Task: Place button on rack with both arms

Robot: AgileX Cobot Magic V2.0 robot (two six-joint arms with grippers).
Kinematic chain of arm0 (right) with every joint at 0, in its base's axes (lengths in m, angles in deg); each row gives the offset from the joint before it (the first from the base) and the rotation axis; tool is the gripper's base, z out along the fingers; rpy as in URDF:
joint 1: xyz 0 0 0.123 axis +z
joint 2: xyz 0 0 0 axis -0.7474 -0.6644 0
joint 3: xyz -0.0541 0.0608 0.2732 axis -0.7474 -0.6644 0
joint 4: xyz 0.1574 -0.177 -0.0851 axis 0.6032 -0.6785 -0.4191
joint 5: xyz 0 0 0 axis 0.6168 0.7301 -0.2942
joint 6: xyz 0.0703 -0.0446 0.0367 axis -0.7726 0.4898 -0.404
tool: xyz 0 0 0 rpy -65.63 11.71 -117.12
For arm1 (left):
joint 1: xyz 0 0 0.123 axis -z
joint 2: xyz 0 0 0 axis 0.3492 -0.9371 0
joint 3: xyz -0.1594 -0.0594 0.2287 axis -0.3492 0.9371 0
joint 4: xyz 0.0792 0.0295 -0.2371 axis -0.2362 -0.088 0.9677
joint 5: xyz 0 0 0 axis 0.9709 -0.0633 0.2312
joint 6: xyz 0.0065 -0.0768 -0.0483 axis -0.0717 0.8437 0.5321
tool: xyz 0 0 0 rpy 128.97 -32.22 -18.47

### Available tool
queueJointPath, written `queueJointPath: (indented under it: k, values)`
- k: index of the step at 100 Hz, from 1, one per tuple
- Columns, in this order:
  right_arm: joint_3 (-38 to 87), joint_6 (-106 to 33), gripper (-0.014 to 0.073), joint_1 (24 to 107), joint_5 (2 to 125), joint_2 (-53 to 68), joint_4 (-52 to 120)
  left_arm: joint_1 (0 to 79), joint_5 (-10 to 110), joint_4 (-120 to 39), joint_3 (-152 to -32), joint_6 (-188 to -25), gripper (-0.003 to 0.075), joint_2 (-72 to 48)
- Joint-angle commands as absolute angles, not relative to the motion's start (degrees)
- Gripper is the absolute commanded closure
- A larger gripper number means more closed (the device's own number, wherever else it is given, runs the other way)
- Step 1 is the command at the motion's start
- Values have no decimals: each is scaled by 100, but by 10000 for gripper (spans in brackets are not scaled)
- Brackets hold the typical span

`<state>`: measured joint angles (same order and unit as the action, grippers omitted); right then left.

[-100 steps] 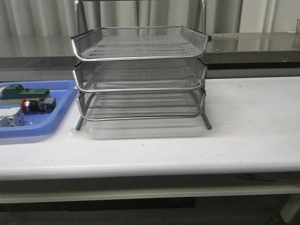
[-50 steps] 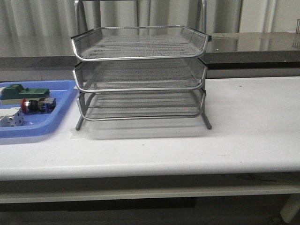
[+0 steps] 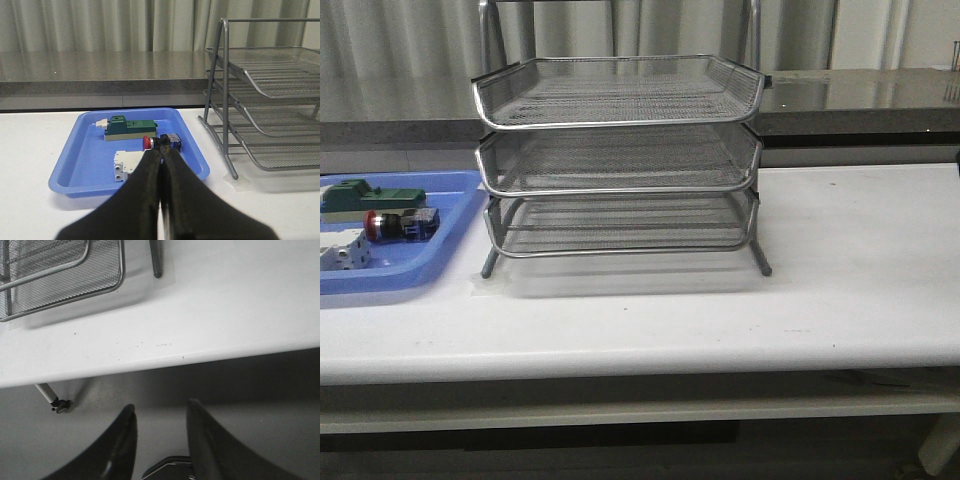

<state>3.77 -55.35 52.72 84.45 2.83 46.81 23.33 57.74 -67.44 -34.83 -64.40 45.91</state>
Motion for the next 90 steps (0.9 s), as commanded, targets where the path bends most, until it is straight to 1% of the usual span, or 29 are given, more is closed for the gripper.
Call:
queueJointPath:
  k: [1, 14, 32, 45, 64, 90]
  values:
    - [582, -5503, 238, 5275, 7941, 232, 5116, 2378, 6277, -6703, -3218, -6423, 741, 4778]
    - [582, -5496, 242, 5275, 7420, -16, 5540, 2378, 6277, -6703, -3218, -6423, 741, 4778]
    - [589, -5134, 242, 5314, 7176, -511, 6273, 2378, 6277, -6703, -3218, -6423, 741, 4778]
    - [618, -4394, 242, 5460, 7013, -932, 7154, 2378, 6277, -6703, -3218, -6423, 741, 4778]
    - [973, -3151, 242, 5671, 7040, -1525, 8641, 2378, 6277, -6703, -3218, -6423, 741, 4778]
    - [1609, -1299, 242, 5727, 7538, -2448, 10650, 2378, 6277, -6703, -3218, -6423, 741, 4778]
